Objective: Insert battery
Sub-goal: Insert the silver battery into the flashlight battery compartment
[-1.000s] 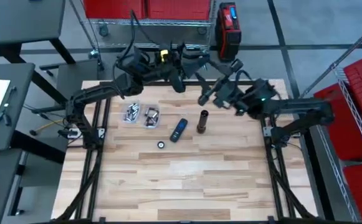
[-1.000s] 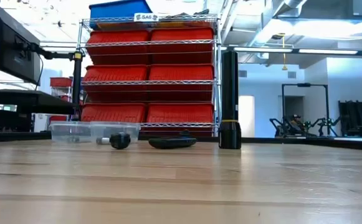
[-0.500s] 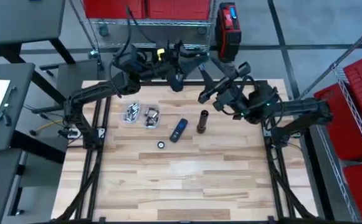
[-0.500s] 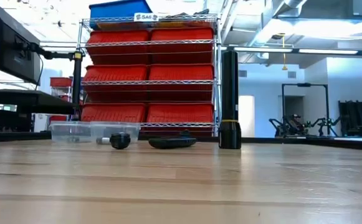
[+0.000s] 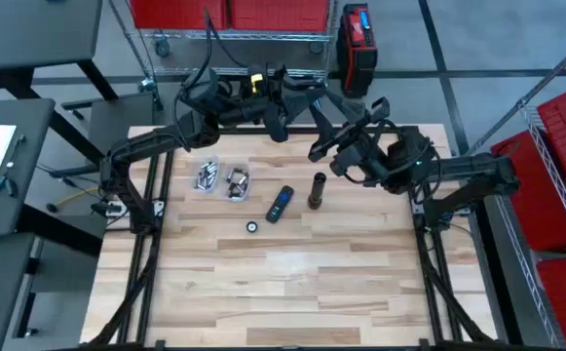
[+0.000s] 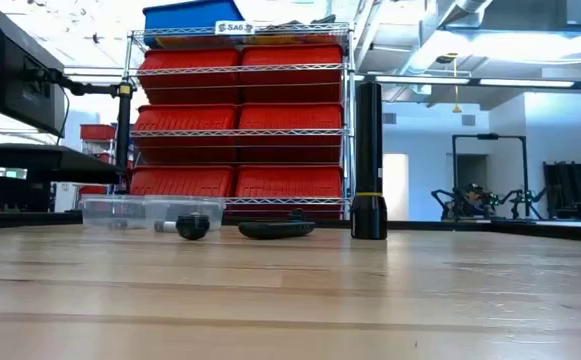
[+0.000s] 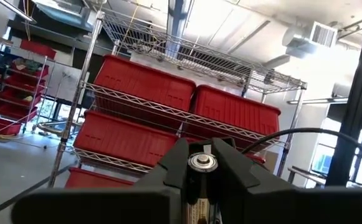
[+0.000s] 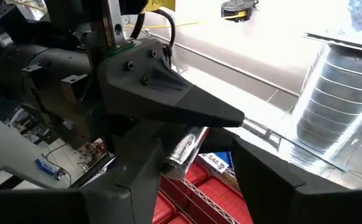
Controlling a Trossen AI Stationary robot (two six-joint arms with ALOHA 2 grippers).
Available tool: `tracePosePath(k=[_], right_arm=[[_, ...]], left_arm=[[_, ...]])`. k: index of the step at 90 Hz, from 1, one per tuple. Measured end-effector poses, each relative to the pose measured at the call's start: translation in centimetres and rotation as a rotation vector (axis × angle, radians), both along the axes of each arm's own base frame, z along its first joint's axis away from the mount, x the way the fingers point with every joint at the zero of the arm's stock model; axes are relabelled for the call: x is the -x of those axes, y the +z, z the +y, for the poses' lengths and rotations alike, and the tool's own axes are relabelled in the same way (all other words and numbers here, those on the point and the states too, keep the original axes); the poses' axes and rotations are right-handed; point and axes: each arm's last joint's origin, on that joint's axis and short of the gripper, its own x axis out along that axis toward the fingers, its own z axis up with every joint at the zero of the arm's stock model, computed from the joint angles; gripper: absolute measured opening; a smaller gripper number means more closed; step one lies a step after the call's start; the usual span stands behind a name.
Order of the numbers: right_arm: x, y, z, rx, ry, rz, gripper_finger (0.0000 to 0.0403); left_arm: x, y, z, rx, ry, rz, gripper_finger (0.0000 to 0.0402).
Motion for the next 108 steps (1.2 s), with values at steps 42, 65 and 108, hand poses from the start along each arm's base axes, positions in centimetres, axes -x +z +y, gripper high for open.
tracePosePath(k=[42,65,108], right_arm=[[0.0,0.0,0.0,-0.009,-0.012,0.001,0.0057],[0.2,0.5,0.2,-0.049,-0.04,0.034,0.0033],[3.1,3.6,1.0,-0.199,-0.126,0.042,0.0033]], left_arm=[[0.0,0.0,0.0,0.004,-0.001,0.003,0.0029],[0.0,0.0,0.0,0.021,-0.014,0.009,0.0043],[1.6,0.5,1.0,-0.16,0.102,0.064,0.0148]])
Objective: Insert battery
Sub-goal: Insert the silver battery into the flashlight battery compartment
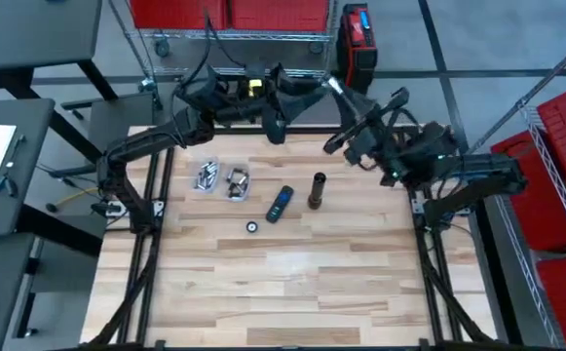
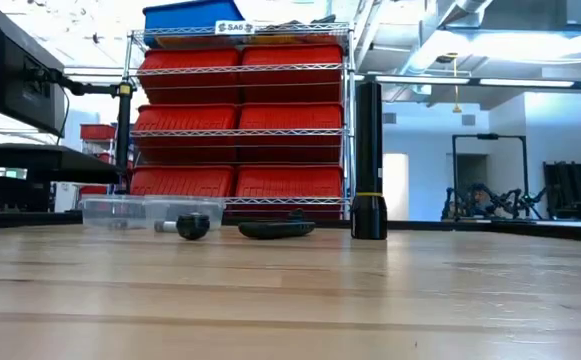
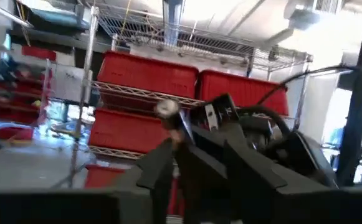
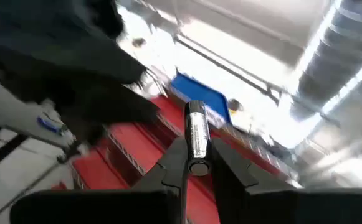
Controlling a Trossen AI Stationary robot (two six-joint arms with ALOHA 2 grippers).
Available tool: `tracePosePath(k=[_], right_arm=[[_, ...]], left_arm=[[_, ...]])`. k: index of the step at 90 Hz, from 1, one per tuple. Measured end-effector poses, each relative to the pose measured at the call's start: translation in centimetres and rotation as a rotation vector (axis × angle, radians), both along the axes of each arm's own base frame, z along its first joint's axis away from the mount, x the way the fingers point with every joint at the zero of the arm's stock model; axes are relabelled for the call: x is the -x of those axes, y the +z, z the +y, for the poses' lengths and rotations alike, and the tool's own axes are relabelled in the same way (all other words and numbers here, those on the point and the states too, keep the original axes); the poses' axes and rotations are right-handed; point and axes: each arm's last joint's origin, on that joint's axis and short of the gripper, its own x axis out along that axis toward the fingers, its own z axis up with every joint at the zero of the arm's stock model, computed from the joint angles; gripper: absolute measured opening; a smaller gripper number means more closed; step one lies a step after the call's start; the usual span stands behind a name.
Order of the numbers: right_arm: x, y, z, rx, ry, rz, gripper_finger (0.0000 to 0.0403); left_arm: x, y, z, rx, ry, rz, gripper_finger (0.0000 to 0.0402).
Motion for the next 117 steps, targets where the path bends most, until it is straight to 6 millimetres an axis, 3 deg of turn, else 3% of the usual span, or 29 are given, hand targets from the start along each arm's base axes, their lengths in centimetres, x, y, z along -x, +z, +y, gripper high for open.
tracePosePath(k=[19,37,57,90,117], right_arm=[[3.3,1.3,-0.3,-0.167,-0.013,-0.086,0.0033],[6.8,1.4,-1.2,-0.345,-0.034,-0.118,0.0033],[9.6,0.8,-2.4,-0.551,-0.033,-0.138,0.0033],[8.7,-2.9,-3.7,-1.008,0.297,0.09,0.0033],[7.6,-4.7,-4.6,-1.316,0.414,0.156,0.0033]], left_arm=[[2.4,-0.1,1.9,-0.098,0.168,0.184,0.0205],[3.7,-1.5,3.6,-0.145,0.321,0.405,0.0206],[4.0,-4.3,5.3,-0.095,0.34,0.665,0.0205],[4.8,-7.8,5.5,-0.108,0.257,0.993,0.0205],[3.7,-11.9,5.3,-0.063,0.111,1.086,0.0205]])
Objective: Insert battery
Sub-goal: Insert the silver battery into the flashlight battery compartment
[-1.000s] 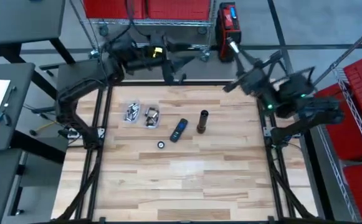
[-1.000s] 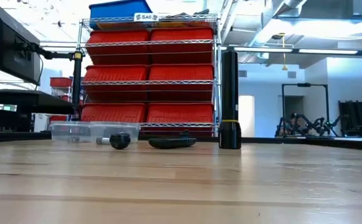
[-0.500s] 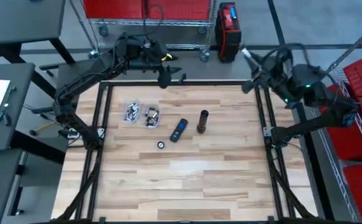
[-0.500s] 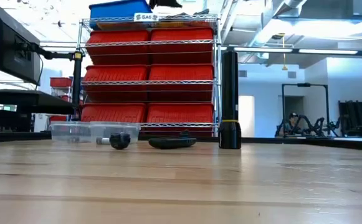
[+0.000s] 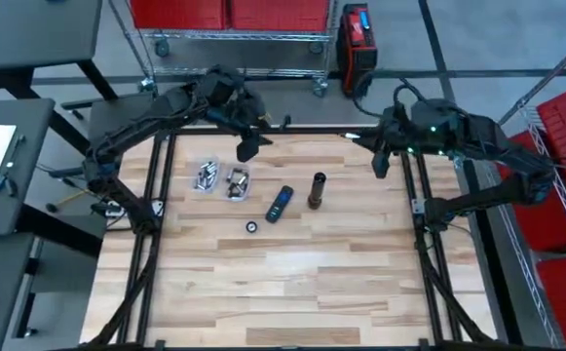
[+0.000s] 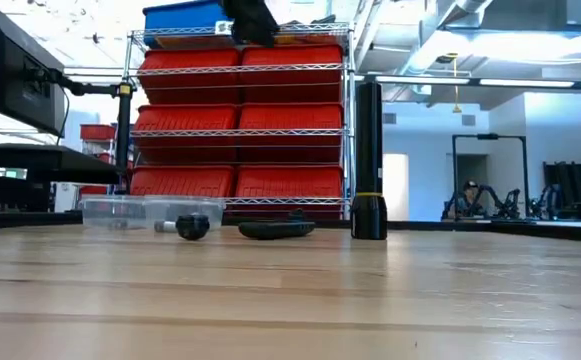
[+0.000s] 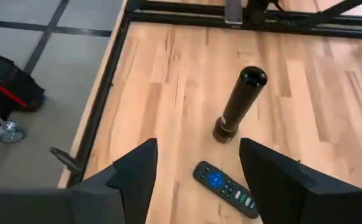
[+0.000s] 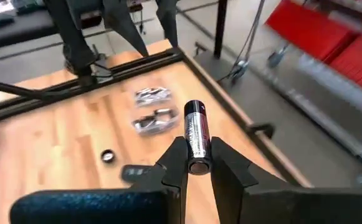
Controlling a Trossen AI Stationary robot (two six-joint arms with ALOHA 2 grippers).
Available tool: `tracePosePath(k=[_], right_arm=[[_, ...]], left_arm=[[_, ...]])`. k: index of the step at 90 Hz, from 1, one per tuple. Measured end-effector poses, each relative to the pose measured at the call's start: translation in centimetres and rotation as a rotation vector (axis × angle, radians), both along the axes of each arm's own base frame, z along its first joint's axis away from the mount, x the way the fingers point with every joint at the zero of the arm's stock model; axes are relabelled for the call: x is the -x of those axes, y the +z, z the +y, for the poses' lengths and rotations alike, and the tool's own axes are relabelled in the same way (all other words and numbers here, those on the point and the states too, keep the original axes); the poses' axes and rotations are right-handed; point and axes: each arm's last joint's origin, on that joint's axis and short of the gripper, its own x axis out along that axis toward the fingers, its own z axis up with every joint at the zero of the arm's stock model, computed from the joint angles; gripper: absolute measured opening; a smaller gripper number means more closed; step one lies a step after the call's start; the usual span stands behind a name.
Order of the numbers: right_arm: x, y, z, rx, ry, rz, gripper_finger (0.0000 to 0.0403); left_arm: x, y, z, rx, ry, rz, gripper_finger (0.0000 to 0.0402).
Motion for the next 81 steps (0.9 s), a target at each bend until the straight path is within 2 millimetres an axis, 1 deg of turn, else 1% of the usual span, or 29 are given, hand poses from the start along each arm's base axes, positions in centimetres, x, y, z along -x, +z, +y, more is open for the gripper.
tracePosePath(k=[10,17,22,27,42,50,55,63,71,81], right_arm=[[-0.5,-0.6,-0.3,-0.036,0.028,0.039,0.0033],[-0.6,-0.7,-0.3,-0.039,0.039,0.046,0.0033],[-0.7,-0.7,-0.2,-0.045,0.052,0.048,0.0033],[-0.7,-0.7,-0.2,-0.043,0.052,0.042,0.0033],[-1.0,-0.1,-0.3,-0.027,0.055,-0.015,0.0033],[-1.3,0.3,-0.3,-0.022,0.072,-0.064,0.0033],[-1.9,0.4,-0.3,-0.019,0.089,-0.093,0.0033],[-3.0,0.2,0.0,-0.031,0.137,-0.099,0.0033],[-4.3,-0.1,0.3,-0.042,0.188,-0.115,0.0033],[-5.9,-0.1,0.5,-0.038,0.236,-0.163,0.0033]], left_arm=[[-1.1,-2.1,-0.4,0.036,-0.009,-0.001,0.0205],[-1.8,-2.4,-0.8,0.047,-0.012,-0.056,0.0205],[-2.3,-1.9,-1.3,0.041,-0.024,-0.109,0.0204],[-2.9,-1.1,-2.0,0.007,-0.053,-0.182,0.0204],[-4.2,2.2,-4.9,-0.187,-0.195,-0.403,0.0204],[-4.6,3.3,-6.4,-0.28,-0.235,-0.484,0.0204],[-4.8,3.5,-7.2,-0.338,-0.234,-0.5,0.0204],[-5.0,3.5,-8.2,-0.455,-0.219,-0.471,0.0204],[-5.1,3.5,-8.7,-0.563,-0.219,-0.444,0.0204],[-5.2,3.6,-9.0,-0.647,-0.242,-0.433,0.0204]])
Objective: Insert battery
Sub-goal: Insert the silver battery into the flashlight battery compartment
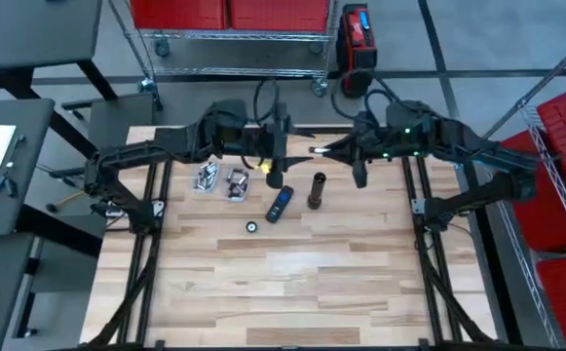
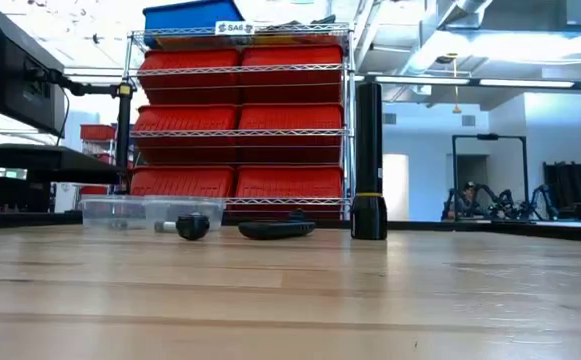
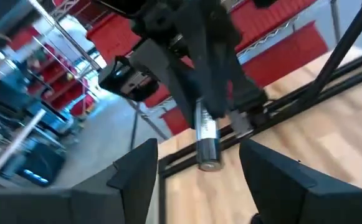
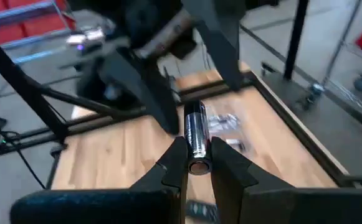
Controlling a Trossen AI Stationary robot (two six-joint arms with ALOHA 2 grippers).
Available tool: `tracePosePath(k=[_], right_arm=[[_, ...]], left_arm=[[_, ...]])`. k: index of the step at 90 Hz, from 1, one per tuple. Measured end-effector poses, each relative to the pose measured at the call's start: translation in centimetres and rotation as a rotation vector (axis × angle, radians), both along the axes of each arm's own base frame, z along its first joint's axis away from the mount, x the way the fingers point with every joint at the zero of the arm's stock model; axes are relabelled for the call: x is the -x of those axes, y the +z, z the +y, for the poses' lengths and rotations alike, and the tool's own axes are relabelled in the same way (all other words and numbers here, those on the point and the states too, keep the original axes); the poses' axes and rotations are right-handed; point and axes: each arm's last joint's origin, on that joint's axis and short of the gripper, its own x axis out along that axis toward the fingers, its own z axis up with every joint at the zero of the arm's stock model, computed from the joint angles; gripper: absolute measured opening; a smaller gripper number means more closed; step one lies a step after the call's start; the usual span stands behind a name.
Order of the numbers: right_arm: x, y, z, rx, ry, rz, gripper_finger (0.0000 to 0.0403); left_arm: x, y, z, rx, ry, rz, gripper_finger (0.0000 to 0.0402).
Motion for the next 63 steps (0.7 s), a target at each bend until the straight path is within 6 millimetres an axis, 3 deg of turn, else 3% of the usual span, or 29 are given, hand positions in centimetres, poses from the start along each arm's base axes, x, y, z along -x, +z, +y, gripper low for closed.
tracePosePath(k=[21,63], right_arm=[[-0.27,0.25,-0.22,-0.005,0.005,-0.036,0.0033],[-0.46,0.48,-0.31,-0.033,-0.007,-0.069,0.0033]], left_arm=[[-0.03,0.24,0.01,-0.11,0.023,-0.013,0.0182],[-0.08,0.33,-0.2,-0.174,0.016,-0.016,0.0042]])
